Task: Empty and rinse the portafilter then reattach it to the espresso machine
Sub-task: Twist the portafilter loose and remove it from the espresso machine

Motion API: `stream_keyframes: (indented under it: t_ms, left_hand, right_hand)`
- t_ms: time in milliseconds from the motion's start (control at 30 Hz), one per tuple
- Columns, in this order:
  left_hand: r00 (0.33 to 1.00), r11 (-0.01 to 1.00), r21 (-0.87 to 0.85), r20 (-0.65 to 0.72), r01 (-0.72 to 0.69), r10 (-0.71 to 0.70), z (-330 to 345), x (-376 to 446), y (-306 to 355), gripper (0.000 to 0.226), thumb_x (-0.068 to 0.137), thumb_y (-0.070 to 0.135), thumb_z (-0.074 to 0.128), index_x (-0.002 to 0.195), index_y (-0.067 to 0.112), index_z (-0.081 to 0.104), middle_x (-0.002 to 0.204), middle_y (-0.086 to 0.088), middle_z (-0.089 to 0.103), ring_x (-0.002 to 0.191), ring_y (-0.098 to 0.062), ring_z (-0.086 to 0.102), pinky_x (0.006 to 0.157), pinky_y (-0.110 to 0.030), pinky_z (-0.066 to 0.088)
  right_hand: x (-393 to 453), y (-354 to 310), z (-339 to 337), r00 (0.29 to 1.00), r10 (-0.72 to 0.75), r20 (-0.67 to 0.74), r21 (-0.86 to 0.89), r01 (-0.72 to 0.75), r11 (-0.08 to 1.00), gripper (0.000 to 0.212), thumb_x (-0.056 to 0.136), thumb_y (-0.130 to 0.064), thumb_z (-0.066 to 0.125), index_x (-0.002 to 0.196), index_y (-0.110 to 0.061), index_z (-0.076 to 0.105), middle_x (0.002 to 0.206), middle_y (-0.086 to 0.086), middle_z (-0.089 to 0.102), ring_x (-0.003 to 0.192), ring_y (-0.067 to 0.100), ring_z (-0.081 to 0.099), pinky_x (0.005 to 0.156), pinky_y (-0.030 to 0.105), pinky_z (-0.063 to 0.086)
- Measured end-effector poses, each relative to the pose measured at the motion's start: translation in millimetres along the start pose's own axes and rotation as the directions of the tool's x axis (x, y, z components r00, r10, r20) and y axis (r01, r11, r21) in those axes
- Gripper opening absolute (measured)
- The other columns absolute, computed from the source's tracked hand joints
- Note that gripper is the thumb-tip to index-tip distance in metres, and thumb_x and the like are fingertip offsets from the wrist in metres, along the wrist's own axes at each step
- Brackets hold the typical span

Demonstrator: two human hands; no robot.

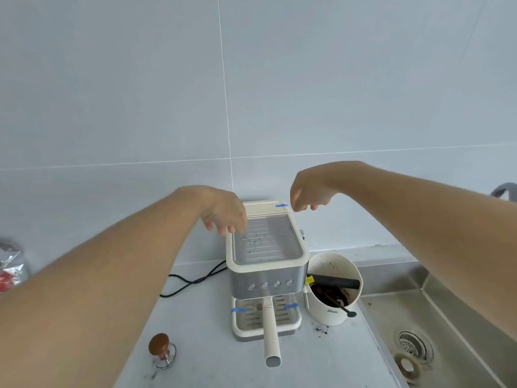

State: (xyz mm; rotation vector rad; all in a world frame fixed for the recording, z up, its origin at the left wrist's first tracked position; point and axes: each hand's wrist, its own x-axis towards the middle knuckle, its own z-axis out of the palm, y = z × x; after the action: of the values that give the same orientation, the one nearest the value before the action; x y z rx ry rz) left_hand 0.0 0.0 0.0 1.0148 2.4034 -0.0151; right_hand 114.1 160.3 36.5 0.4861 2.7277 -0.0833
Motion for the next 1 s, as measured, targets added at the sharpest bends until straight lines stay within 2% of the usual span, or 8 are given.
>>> stream_keyframes:
  t_ms: [100, 200, 300, 367, 600, 733, 833, 1000]
  left_hand:
    - [1.000, 0.999, 0.023, -0.016, -0.022, 0.022, 7.3, 2.9, 0.7, 0.027, 0.087, 0.029, 0.060, 0.113, 0.026, 0.065, 0.083, 0.011, 0.063, 0.085, -0.008, 0.067, 0.083, -0.028, 0.055]
    - [0.998, 0.998, 0.046, -0.028, -0.048, 0.050, 16.1, 6.3, -0.5, 0.026, 0.087, 0.032, 0.060, 0.112, 0.030, 0.065, 0.079, 0.013, 0.061, 0.072, -0.002, 0.060, 0.073, -0.022, 0.050]
    - [0.995, 0.994, 0.066, -0.029, -0.090, 0.092, 24.3, 10.5, -6.7, 0.030, 0.085, 0.037, 0.061, 0.115, 0.033, 0.064, 0.094, 0.011, 0.064, 0.093, -0.008, 0.063, 0.087, -0.028, 0.050]
    - [0.991, 0.991, 0.061, -0.048, -0.121, 0.124, 29.6, 12.1, -12.0, 0.032, 0.085, 0.041, 0.061, 0.116, 0.036, 0.063, 0.106, 0.013, 0.063, 0.102, -0.010, 0.061, 0.094, -0.031, 0.048]
    - [0.953, 0.956, -0.123, -0.180, -0.267, 0.243, 62.0, 25.3, -31.3, 0.026, 0.082, 0.040, 0.063, 0.108, 0.043, 0.063, 0.108, 0.022, 0.063, 0.107, 0.001, 0.058, 0.096, -0.026, 0.046]
    - [0.923, 0.938, -0.135, -0.272, -0.318, 0.273, 81.5, 31.5, -37.6, 0.030, 0.087, 0.037, 0.064, 0.117, 0.037, 0.062, 0.122, 0.023, 0.059, 0.113, 0.000, 0.052, 0.096, -0.022, 0.039]
    - [0.909, 0.927, -0.153, -0.307, -0.341, 0.284, 95.5, 37.1, -42.4, 0.034, 0.082, 0.046, 0.063, 0.115, 0.043, 0.061, 0.124, 0.022, 0.060, 0.112, -0.012, 0.060, 0.101, -0.032, 0.045]
    - [0.856, 0.872, -0.191, -0.371, -0.451, 0.361, 111.0, 48.7, -39.3, 0.036, 0.089, 0.032, 0.065, 0.125, 0.031, 0.062, 0.142, 0.013, 0.052, 0.129, 0.007, 0.043, 0.100, -0.007, 0.026]
  right_hand:
    - [3.4, 5.2, 10.6, 1.000, 0.002, 0.006, 0.008, -0.002, 1.000, 0.028, 0.094, -0.023, 0.051, 0.116, -0.015, 0.066, 0.082, -0.009, 0.062, 0.071, 0.007, 0.062, 0.087, 0.033, 0.054]
    - [4.4, 7.3, 23.6, 1.000, -0.001, -0.005, 0.026, 0.001, 1.000, 0.028, 0.091, -0.024, 0.054, 0.115, -0.016, 0.068, 0.100, -0.002, 0.071, 0.086, 0.014, 0.069, 0.083, 0.033, 0.054]
    - [8.0, 10.6, 38.1, 0.999, -0.024, -0.030, 0.075, 0.026, 0.997, 0.027, 0.088, -0.030, 0.061, 0.112, -0.021, 0.071, 0.110, 0.003, 0.073, 0.100, 0.024, 0.070, 0.073, 0.029, 0.052]
    - [9.7, 11.0, 50.4, 0.999, -0.050, 0.012, 0.080, 0.049, 0.996, 0.027, 0.089, -0.033, 0.055, 0.110, -0.029, 0.071, 0.113, -0.002, 0.071, 0.101, 0.023, 0.068, 0.085, 0.033, 0.053]
    - [3.1, 16.6, 100.3, 0.992, -0.124, -0.002, 0.284, 0.120, 0.951, 0.024, 0.091, -0.034, 0.055, 0.107, -0.030, 0.072, 0.111, -0.014, 0.068, 0.104, 0.013, 0.062, 0.090, 0.031, 0.049]
    - [1.6, 19.5, 134.5, 0.991, -0.125, -0.042, 0.475, 0.130, 0.870, 0.019, 0.090, -0.029, 0.055, 0.097, -0.027, 0.073, 0.095, -0.012, 0.072, 0.093, 0.011, 0.067, 0.086, 0.028, 0.052]
    - [5.0, 22.4, 159.9, 0.995, -0.093, -0.036, 0.567, 0.097, 0.818, 0.017, 0.087, -0.031, 0.057, 0.086, -0.032, 0.074, 0.075, -0.015, 0.071, 0.077, 0.001, 0.069, 0.078, 0.024, 0.053]
    - [12.5, 26.4, 204.5, 0.999, -0.042, 0.008, 0.817, 0.018, 0.576, 0.020, 0.089, -0.021, 0.058, 0.094, -0.011, 0.075, 0.097, 0.005, 0.074, 0.079, 0.012, 0.072, 0.081, 0.033, 0.058]
